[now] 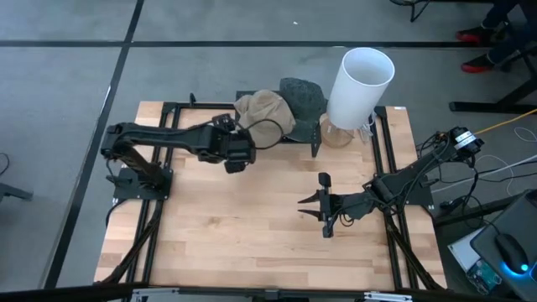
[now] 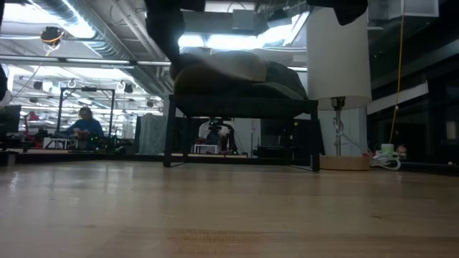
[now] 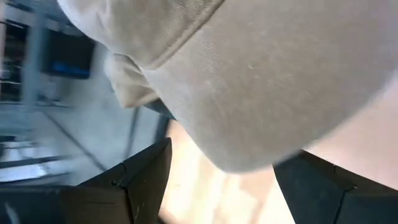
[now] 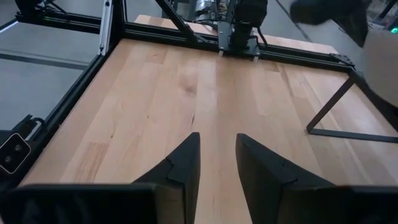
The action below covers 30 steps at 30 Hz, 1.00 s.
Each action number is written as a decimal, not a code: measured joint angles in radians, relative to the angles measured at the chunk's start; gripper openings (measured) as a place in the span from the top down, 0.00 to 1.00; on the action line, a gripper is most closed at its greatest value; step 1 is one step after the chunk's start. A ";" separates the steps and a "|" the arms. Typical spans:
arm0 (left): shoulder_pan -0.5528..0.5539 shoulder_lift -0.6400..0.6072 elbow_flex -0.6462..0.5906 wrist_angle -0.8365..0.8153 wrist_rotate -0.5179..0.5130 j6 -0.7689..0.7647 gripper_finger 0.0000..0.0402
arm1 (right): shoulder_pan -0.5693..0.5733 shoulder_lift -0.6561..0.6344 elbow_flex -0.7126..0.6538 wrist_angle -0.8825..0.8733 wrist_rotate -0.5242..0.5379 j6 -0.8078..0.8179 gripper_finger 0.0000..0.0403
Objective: Pick & Place hat
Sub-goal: Adjust the brown caps on the shelf
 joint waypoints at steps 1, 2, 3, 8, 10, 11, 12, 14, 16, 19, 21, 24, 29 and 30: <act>0.000 -0.008 0.000 -0.001 0.025 -0.012 0.33 | 0.000 0.000 0.000 0.000 0.000 0.001 0.74; 0.000 -0.014 0.000 -0.001 0.042 -0.021 0.33 | 0.000 0.000 0.000 0.000 0.000 0.002 0.74; 0.000 -0.017 0.000 -0.001 0.054 -0.023 0.33 | 0.000 0.000 0.000 0.000 0.000 0.002 0.74; -0.032 -0.041 0.000 0.000 0.040 -0.022 0.34 | 0.000 0.000 0.000 0.000 0.000 0.024 0.74; -0.051 -0.053 0.000 0.002 0.039 -0.023 0.34 | 0.000 0.000 0.000 -0.003 0.000 0.026 0.74; -0.060 -0.058 0.000 0.002 0.039 -0.025 0.34 | 0.000 0.000 0.000 -0.004 0.000 0.026 0.74; -0.072 -0.062 0.000 0.002 0.038 -0.030 0.34 | 0.000 0.002 0.000 -0.003 0.000 0.026 0.74; -0.092 -0.068 -0.006 0.004 0.037 -0.038 0.34 | 0.000 0.003 0.000 -0.004 -0.001 0.025 0.74; -0.116 -0.069 -0.019 -0.005 0.020 -0.038 0.34 | 0.000 0.003 0.000 -0.003 -0.016 0.026 0.74; -0.160 -0.068 -0.047 -0.002 -0.046 -0.032 0.34 | 0.000 0.003 0.000 -0.003 -0.021 0.025 0.74; -0.189 -0.068 -0.076 -0.001 -0.097 -0.016 0.34 | 0.000 0.003 0.000 -0.003 -0.023 0.023 0.74; -0.228 -0.068 -0.121 0.000 -0.160 -0.014 0.34 | 0.000 0.003 0.000 -0.003 -0.023 0.022 0.74; -0.292 -0.067 -0.217 0.057 -0.286 -0.004 0.34 | 0.000 0.003 0.000 -0.001 -0.023 0.002 0.74; -0.302 -0.064 -0.236 0.084 -0.316 0.009 0.34 | 0.000 0.003 0.000 0.000 -0.023 0.000 0.74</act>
